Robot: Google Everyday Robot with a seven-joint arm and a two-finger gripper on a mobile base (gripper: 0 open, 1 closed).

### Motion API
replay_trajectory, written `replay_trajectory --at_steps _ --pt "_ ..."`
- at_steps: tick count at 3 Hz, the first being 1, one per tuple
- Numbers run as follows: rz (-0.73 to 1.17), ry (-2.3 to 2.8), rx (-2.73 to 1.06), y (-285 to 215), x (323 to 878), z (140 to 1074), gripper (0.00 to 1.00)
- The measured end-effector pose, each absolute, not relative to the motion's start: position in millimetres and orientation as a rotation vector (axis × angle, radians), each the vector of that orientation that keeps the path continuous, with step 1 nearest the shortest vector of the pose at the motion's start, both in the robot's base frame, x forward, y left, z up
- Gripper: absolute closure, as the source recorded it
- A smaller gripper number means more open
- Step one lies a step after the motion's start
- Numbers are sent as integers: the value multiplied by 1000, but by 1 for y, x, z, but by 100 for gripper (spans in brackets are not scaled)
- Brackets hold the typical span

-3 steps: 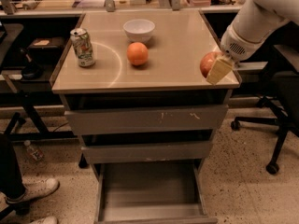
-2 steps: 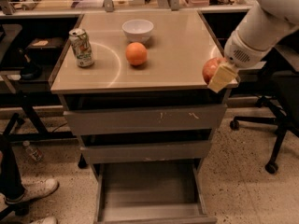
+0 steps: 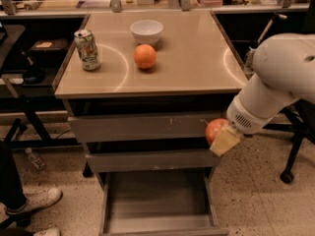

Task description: Place apple into bottom drawer

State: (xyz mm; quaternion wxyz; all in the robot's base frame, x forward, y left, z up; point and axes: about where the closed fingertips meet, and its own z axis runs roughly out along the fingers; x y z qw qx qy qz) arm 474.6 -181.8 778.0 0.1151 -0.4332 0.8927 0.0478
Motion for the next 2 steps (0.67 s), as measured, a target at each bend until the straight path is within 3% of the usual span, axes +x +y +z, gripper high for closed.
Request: replay_trajectory --at_steps 2 --pt "151 2651 -1296 -183 460 760 100"
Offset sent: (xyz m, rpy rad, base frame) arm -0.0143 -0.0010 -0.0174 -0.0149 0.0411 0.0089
